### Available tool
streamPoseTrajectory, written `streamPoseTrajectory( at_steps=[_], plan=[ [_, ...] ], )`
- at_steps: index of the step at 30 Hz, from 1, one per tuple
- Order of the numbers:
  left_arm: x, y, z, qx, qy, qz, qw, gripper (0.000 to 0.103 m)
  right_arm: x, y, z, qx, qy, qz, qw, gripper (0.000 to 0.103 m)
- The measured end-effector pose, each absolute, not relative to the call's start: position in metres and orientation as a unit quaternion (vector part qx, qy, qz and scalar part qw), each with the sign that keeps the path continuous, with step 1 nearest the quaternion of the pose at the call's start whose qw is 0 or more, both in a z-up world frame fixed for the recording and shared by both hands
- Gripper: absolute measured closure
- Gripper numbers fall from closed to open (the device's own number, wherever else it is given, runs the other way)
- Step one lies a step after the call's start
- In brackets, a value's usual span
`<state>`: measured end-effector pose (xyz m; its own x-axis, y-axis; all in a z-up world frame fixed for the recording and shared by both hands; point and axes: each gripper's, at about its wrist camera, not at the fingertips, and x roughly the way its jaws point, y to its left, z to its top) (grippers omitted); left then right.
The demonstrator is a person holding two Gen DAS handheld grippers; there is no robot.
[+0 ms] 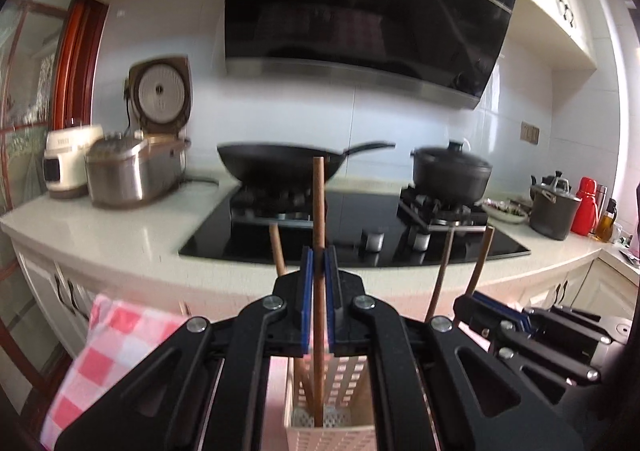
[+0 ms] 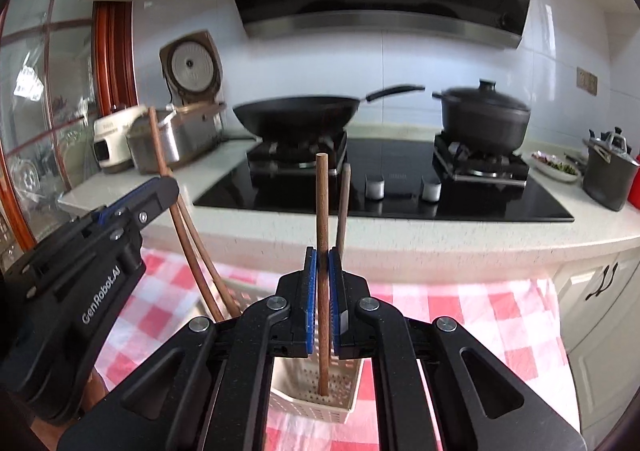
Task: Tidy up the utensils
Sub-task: 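Lower the right tool's chopstick into the white basket while the left tool lowers its chopstick, then open the right tool and move it toward the white spoons while the left tool opens, then lower the left tool around a white ceramic spoon while the right tool lowers onto another spoon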
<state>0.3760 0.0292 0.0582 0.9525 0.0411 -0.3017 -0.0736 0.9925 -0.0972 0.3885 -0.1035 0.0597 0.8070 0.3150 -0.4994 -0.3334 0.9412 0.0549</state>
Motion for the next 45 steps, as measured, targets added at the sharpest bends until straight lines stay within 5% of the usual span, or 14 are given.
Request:
streamPoseTrajectory(
  at_steps=[7,9,11,17,22,45],
  plan=[
    [0.378,0.031,0.036,-0.042,0.166,0.033,0.985,0.096,0.393,-0.112,0.047,0.000,0.276,0.171,0.946,0.085],
    [0.372,0.033,0.037,-0.035,0.159,0.036,0.986,0.086,0.389,-0.118,0.048,0.011,0.270,0.178,0.946,0.072],
    [0.362,0.039,0.037,-0.032,0.145,0.041,0.988,0.060,0.380,-0.128,0.051,0.025,0.257,0.185,0.948,0.058],
    [0.328,0.070,0.028,-0.062,0.150,0.069,0.984,0.030,0.347,-0.152,0.050,0.050,0.250,0.203,0.946,0.058],
    [0.293,0.084,0.008,-0.053,0.185,0.087,0.978,0.016,0.311,-0.161,0.033,0.061,0.262,0.215,0.939,0.058],
    [0.135,0.071,-0.074,-0.058,0.224,0.065,0.971,0.014,0.148,-0.187,-0.071,0.038,0.315,0.141,0.938,0.058]
  ],
)
